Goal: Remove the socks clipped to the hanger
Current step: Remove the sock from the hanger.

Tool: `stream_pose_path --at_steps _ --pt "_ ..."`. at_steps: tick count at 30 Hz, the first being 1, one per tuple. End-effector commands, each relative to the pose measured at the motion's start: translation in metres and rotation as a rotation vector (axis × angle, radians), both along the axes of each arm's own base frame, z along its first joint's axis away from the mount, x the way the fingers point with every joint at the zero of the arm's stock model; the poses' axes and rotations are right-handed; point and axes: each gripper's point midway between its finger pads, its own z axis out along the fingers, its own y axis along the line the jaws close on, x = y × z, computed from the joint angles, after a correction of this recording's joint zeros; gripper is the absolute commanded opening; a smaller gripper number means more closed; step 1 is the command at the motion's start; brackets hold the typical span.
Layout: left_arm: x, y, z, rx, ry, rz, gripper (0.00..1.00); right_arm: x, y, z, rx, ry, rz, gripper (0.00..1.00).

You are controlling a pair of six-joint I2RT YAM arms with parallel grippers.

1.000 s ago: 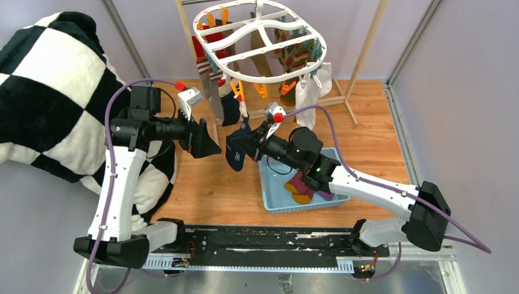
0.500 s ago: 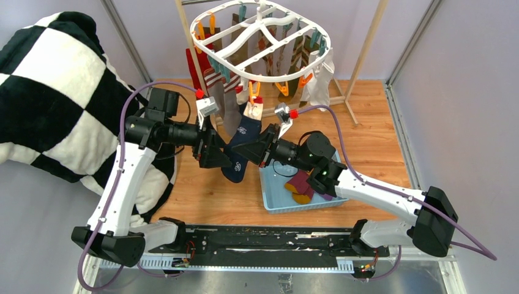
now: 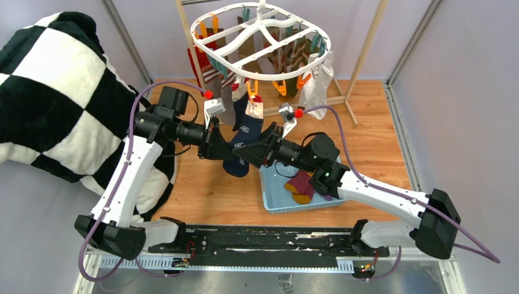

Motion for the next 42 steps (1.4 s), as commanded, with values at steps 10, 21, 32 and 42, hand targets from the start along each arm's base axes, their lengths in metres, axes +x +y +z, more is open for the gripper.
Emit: stream_pose_path --at_steps 10,21,32,42 --pt "0.0 0.006 -0.011 0.08 -0.031 0.038 0.0 0.067 -0.06 -0.007 -0.157 -0.02 -0.504 0.75" --pt "-0.008 0.008 -0.014 0.109 -0.055 0.046 0.0 0.084 -0.043 0.034 -0.195 -0.212 -0.594 0.8" --pt "-0.014 0.011 -0.013 0.117 -0.073 0.06 0.0 0.104 -0.012 0.065 -0.142 -0.255 -0.617 0.81" --pt "-0.015 0.011 -0.007 0.11 -0.086 0.064 0.0 0.13 0.001 0.089 -0.116 -0.306 -0.707 0.75"
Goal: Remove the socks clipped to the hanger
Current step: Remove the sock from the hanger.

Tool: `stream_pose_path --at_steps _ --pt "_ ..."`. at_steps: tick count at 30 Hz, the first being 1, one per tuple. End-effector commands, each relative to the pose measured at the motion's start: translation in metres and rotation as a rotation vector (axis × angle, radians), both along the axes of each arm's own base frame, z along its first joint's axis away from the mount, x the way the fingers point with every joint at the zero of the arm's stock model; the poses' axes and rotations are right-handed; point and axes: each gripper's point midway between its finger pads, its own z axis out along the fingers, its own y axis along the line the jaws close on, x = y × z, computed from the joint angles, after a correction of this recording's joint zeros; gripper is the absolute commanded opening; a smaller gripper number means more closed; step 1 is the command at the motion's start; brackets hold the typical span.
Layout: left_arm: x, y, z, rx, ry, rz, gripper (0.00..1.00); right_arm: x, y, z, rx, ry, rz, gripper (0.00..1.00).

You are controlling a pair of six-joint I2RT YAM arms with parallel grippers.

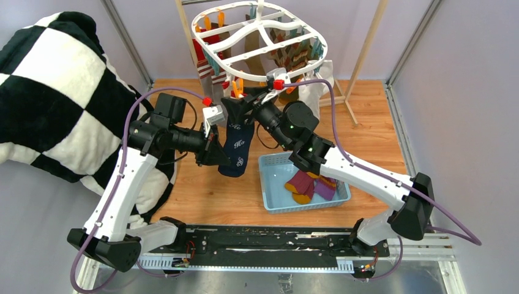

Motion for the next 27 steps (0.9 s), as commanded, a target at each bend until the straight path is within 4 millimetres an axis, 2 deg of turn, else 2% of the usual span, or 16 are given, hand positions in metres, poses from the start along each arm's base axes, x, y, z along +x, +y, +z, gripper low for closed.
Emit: stream_pose_path --at_steps 1,7,18,21,24,27 --pt "-0.007 0.0 0.004 -0.003 -0.009 -0.003 0.0 0.009 -0.004 0.029 0.046 -0.074 -0.067 0.74" --pt "-0.007 0.0 0.002 0.001 -0.003 -0.002 0.0 0.015 -0.008 0.037 0.079 -0.088 -0.088 0.66" --pt "-0.006 0.001 -0.001 0.012 -0.006 0.003 0.0 0.022 -0.02 0.047 0.174 -0.052 -0.088 0.43" --pt "-0.006 0.002 -0.002 0.016 -0.007 0.006 0.0 0.023 -0.021 0.049 0.19 -0.048 -0.072 0.28" --pt "-0.006 0.003 -0.003 0.021 -0.009 0.009 0.0 0.022 -0.021 0.051 0.2 -0.045 -0.059 0.07" --pt "-0.006 0.004 -0.004 0.027 -0.012 0.015 0.0 0.02 -0.02 0.05 0.207 -0.04 -0.045 0.0"
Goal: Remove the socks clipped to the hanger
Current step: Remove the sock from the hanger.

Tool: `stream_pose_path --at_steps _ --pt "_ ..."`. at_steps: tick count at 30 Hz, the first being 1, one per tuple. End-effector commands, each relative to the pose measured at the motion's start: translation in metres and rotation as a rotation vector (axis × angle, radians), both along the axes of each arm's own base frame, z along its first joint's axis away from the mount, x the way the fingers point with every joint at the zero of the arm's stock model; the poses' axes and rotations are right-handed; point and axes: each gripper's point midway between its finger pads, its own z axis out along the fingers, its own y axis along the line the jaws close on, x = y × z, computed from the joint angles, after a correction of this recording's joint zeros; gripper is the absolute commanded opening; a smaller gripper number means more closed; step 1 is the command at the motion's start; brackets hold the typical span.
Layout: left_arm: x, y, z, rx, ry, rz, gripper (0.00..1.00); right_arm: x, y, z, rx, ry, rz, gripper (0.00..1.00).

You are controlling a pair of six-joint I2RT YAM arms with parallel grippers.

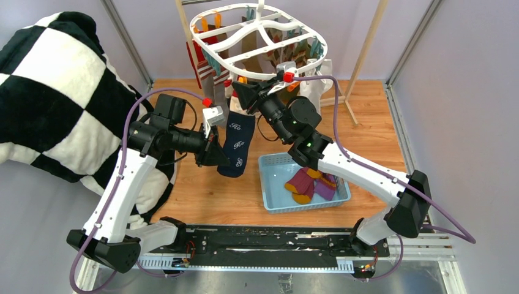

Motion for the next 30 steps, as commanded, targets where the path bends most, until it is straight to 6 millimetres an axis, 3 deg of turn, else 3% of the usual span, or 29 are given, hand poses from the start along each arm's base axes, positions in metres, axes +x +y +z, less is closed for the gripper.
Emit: stream_pose_path --at_steps 1,5,8,12,14,18,20,30 --pt "-0.006 0.002 -0.002 0.01 -0.006 0.002 0.0 -0.006 -0.009 0.027 0.085 -0.029 0.024 0.0" --pt "-0.006 0.004 -0.004 0.02 -0.011 0.009 0.0 -0.007 -0.008 0.025 0.094 -0.01 0.054 0.01" --pt "-0.007 0.005 -0.005 0.024 -0.018 0.011 0.0 -0.01 -0.009 0.025 0.1 0.002 0.076 0.18" --pt "-0.009 0.006 -0.01 0.032 -0.016 0.012 0.0 -0.011 -0.016 0.022 0.114 0.024 0.097 0.18" --pt "-0.01 0.007 -0.011 0.033 -0.014 0.012 0.0 -0.009 -0.019 0.02 0.121 0.041 0.107 0.31" --pt "-0.01 0.007 -0.008 0.032 -0.026 0.015 0.0 -0.014 -0.024 0.01 0.09 0.061 0.119 0.74" --pt "-0.011 0.007 -0.006 0.028 -0.035 0.014 0.0 -0.02 -0.025 0.0 0.052 0.062 0.134 0.85" --pt "-0.011 0.006 -0.001 0.018 -0.049 0.006 0.0 -0.08 -0.04 -0.066 -0.03 0.104 0.341 0.98"
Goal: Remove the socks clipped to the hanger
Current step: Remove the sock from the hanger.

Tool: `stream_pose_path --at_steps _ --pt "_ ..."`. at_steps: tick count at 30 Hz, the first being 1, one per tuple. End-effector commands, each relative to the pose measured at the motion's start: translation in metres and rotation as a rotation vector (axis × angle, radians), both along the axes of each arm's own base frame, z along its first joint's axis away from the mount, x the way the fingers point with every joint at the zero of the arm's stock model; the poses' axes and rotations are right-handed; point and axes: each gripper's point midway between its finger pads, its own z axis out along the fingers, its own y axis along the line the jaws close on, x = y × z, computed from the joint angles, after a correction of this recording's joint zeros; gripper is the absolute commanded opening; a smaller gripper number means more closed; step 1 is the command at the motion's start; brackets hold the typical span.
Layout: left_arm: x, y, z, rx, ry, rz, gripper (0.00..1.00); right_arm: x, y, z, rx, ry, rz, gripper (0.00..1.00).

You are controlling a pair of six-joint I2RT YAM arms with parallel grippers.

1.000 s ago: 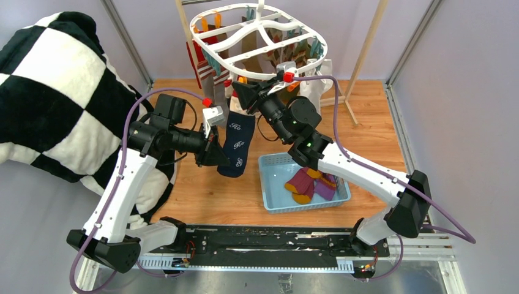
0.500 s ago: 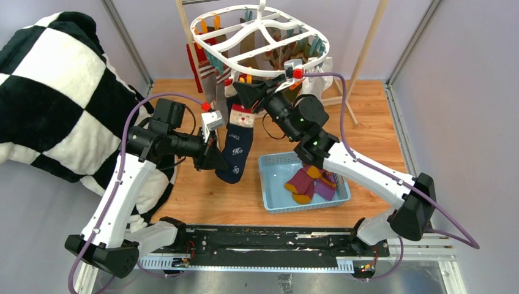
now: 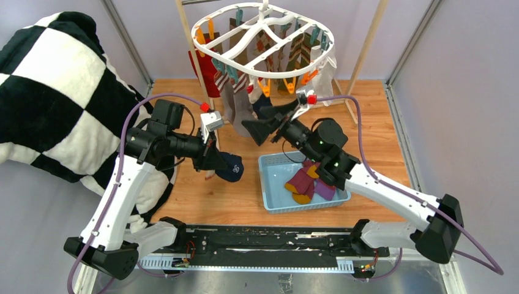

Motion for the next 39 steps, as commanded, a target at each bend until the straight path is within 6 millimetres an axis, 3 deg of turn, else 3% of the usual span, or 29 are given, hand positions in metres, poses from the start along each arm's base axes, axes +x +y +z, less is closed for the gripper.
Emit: stream_pose_path --at_steps 1,4,10,13,17,22,28,34,36,39 --pt "-0.003 -0.002 0.009 -0.014 -0.034 -0.021 0.0 -0.034 -0.007 -0.02 0.003 0.022 0.137 1.0" --pt "-0.002 -0.003 0.014 -0.022 -0.042 -0.025 0.0 -0.052 -0.006 -0.043 0.003 0.062 0.222 1.0" --pt "-0.002 -0.007 0.024 -0.043 -0.049 -0.042 0.0 -0.092 0.018 -0.06 -0.02 0.048 0.482 1.0" --pt "-0.004 -0.009 0.025 -0.048 -0.053 -0.051 0.0 -0.101 0.03 -0.061 -0.016 0.054 0.567 0.9" --pt "-0.005 -0.009 0.028 -0.049 -0.067 -0.053 0.0 -0.105 0.038 -0.062 0.004 0.069 0.62 0.81" --pt "-0.007 -0.009 0.033 -0.06 -0.083 -0.063 0.0 -0.106 0.044 -0.068 0.016 0.102 0.656 0.81" --pt "-0.015 -0.012 0.039 -0.088 -0.086 -0.09 0.0 -0.094 0.042 -0.081 -0.006 0.113 0.584 0.94" --pt "-0.021 -0.014 0.043 -0.103 -0.082 -0.106 0.0 -0.084 0.043 -0.092 -0.008 0.134 0.564 0.98" --pt "-0.022 -0.014 0.043 -0.102 -0.085 -0.107 0.0 -0.087 0.047 -0.087 0.021 0.13 0.601 0.94" --pt "-0.021 -0.013 0.041 -0.093 -0.087 -0.101 0.0 -0.094 0.051 -0.077 0.072 0.129 0.663 0.71"
